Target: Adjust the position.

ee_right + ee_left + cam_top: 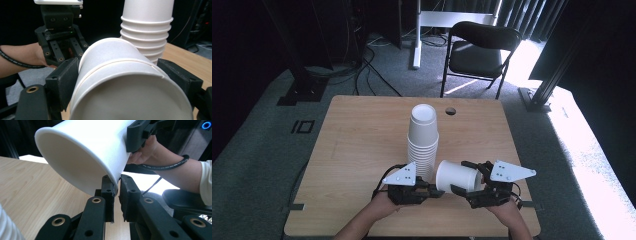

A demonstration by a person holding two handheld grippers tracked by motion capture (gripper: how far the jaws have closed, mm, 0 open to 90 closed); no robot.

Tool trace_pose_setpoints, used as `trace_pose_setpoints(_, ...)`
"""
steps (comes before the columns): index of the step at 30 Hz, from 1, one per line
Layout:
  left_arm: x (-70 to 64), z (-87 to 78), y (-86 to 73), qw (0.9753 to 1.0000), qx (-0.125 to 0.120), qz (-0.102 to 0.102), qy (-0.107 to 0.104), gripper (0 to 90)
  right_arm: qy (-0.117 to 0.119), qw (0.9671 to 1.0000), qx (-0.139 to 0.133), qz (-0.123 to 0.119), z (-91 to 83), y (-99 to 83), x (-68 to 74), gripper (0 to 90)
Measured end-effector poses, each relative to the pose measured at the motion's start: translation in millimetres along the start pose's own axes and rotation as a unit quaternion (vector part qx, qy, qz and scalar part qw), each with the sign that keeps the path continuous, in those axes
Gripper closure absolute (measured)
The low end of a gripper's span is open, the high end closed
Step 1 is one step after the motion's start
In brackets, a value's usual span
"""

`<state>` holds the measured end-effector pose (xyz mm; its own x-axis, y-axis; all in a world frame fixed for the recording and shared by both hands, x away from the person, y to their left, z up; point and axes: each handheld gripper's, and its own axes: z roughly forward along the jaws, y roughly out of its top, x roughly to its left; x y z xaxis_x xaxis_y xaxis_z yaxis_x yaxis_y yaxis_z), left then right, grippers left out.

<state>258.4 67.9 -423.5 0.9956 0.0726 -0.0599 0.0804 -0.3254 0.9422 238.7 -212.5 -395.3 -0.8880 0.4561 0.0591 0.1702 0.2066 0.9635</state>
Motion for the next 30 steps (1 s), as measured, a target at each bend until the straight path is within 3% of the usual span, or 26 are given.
trace_pose_setpoints(3, -0.2, -0.7, -0.9, 0.9999, 0.003, 0.001, -0.011, 84.8, 0.015, 0.9999, 0.005, 0.007, 0.5, -1.7, -2.1, 19.7)
trace_pose_setpoints(8, -0.7, -2.6, -0.9, 0.9997, 0.007, 0.016, -0.015, 85.7, 0.020, 0.9998, 0.004, 0.007, 1.7, -2.5, -1.1, 19.6)
trace_pose_setpoints(10, -3.1, -3.1, 0.0, 0.9993, 0.020, 0.030, -0.009, 86.1, 0.027, 0.9996, 0.009, 0.006, 2.8, -2.7, -1.8, 18.9)
trace_pose_setpoints(13, -4.2, -4.2, 0.6, 0.9988, 0.033, 0.035, -0.011, 86.4, 0.031, 0.9992, 0.024, -0.003, 3.8, -2.6, -1.6, 18.6)
trace_pose_setpoints(18, -4.2, -5.7, -1.3, 0.9964, 0.072, 0.044, -0.003, 86.5, 0.019, 0.9995, 0.023, 0.000, -0.7, -1.1, -4.5, 19.3)
trace_pose_setpoints(24, -8.3, -3.0, 0.0, 0.9909, 0.116, 0.068, 0.001, 86.5, 0.018, 0.9989, 0.044, 0.006, -2.7, -3.7, -7.8, 21.7)
trace_pose_setpoints(25, -9.5, -2.9, 0.8, 0.9893, 0.122, 0.080, 0.003, 86.5, 0.021, 0.9985, 0.050, 0.006, -1.3, -5.1, -7.5, 21.7)
trace_pose_setpoints(27, -14.2, -1.0, 3.2, 0.9818, 0.153, 0.111, 0.022, 86.5, 0.024, 0.9976, 0.065, 0.004, 1.9, -7.7, -6.9, 22.4)
trace_pose_setpoints(30, -18.8, 1.0, 5.5, 0.9747, 0.176, 0.135, 0.029, 86.5, 0.027, 0.9960, 0.085, 0.000, 6.8, -11.4, -6.4, 22.4)
